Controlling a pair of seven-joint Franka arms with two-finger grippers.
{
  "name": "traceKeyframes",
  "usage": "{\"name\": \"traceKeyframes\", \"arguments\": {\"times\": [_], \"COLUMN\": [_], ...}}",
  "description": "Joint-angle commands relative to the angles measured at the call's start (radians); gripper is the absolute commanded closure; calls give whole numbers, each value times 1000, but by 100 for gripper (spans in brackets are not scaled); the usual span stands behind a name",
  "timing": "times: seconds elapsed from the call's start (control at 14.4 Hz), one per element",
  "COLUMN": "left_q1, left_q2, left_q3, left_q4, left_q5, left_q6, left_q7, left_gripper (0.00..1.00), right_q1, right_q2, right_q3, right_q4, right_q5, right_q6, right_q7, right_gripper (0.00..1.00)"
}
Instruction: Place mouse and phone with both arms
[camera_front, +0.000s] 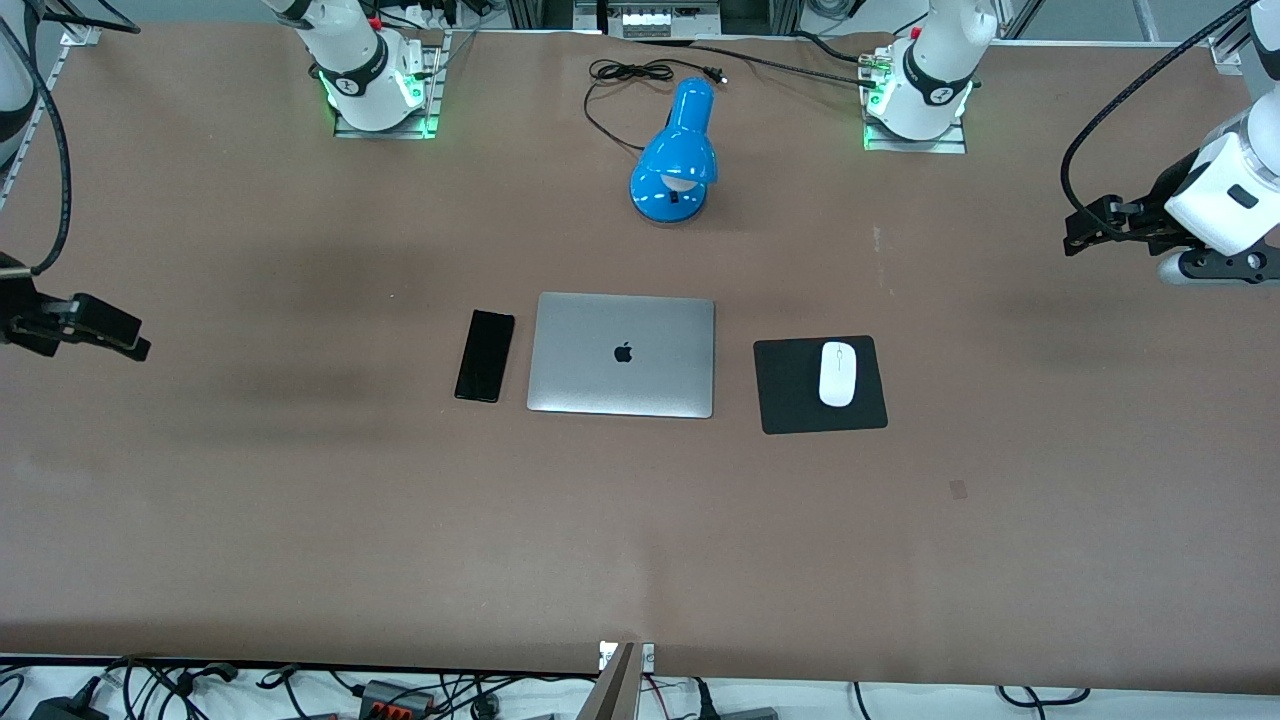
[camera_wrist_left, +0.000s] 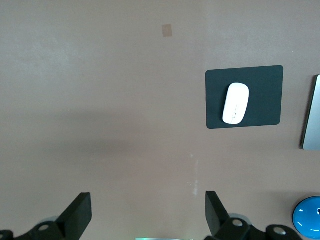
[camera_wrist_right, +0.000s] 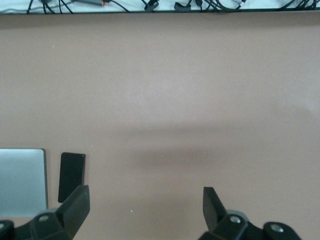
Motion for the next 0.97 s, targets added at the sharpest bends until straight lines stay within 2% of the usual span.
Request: {"name": "traceKeyframes", "arguments": {"times": [0.0, 0.28, 0.62, 0.9], "left_q1": [2, 2, 2, 2], "left_q2": [-4, -4, -3, -3], "left_q3": [-1, 1, 2, 4], "left_q4": [11, 11, 11, 11], "left_q5": [6, 6, 6, 6], "left_q6": [-17, -17, -17, -17], "left_q7": [-9, -9, -9, -9], "left_gripper": [0, 0, 0, 0], "right_q1": [-3, -4, -16, -18], "right_q2": [-109, -262, -353, -353], "right_q3": [2, 1, 1, 1], "right_q4": [-161, -379, -488, -475], "right_q5": [-15, -16, -15, -10], "right_q6": [37, 88, 93, 79], "right_q7": [-29, -31, -31, -29], "right_gripper": [0, 0, 0, 0]}}
